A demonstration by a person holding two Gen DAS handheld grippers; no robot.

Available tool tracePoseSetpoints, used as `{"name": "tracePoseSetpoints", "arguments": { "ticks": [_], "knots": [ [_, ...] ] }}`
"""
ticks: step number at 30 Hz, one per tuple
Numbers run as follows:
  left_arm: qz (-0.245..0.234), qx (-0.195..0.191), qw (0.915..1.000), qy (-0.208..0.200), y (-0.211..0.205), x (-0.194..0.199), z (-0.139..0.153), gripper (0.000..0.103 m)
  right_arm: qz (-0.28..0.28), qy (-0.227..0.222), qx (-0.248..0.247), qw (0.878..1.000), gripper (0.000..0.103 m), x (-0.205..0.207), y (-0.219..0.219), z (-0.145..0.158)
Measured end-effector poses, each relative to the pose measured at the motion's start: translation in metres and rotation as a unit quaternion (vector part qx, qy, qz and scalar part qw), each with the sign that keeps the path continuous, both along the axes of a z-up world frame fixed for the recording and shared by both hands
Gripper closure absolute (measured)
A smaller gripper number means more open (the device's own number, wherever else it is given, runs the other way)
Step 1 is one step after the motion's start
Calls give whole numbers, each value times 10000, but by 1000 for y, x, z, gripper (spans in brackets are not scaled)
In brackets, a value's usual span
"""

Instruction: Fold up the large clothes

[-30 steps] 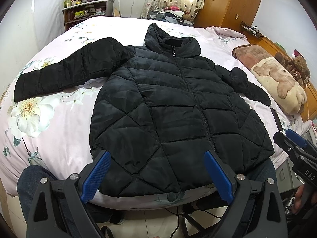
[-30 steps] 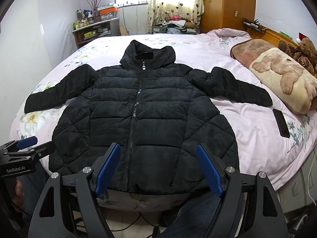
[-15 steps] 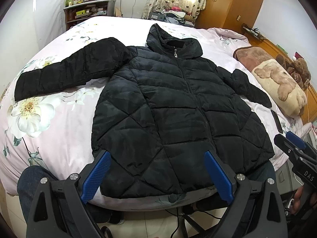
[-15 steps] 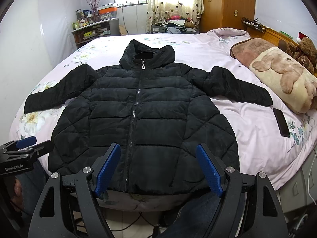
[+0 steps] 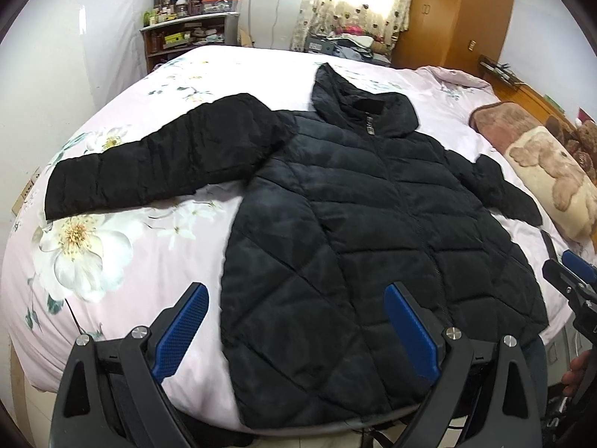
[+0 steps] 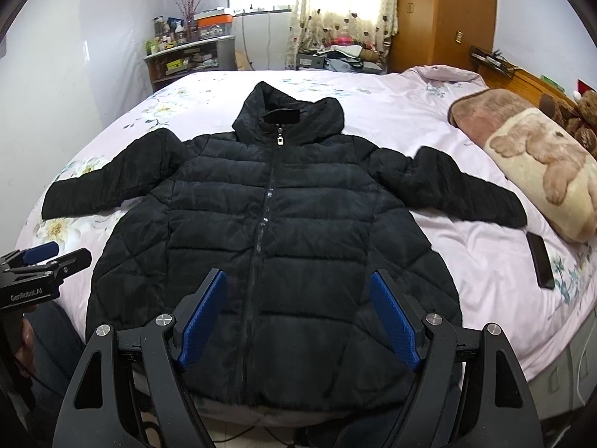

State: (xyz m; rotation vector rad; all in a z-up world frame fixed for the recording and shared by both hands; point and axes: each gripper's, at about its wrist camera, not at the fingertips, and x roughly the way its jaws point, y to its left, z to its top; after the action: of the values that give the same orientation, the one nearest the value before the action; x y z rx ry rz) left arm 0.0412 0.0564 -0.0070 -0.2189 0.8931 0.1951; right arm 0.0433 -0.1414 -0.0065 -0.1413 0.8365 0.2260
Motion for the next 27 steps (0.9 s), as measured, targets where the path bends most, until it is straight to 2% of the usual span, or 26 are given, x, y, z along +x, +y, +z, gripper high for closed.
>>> {"name": "tracePoseSetpoints", "arguments": {
  "ticks": [5, 8, 12, 20, 27],
  "knots": [
    [302, 32, 9995, -48, 39, 16, -11, 7, 262, 128, 13, 9996, 24, 28, 21, -9],
    [618, -100, 9979, -134, 72, 24, -21, 7, 392, 188, -57, 9990, 24, 47, 38, -19],
    [1031, -42, 9946, -59, 118, 38, -40, 7, 594, 284, -153, 9977, 24, 71, 62, -34],
    [1918, -329, 9808, 145, 203, 53, -82, 7, 885, 391, -234, 9950, 24, 112, 103, -60],
    [2656, -581, 9623, 27, 255, 51, -95, 7, 918, 447, -256, 9944, 24, 145, 123, -78]
  ]
}}
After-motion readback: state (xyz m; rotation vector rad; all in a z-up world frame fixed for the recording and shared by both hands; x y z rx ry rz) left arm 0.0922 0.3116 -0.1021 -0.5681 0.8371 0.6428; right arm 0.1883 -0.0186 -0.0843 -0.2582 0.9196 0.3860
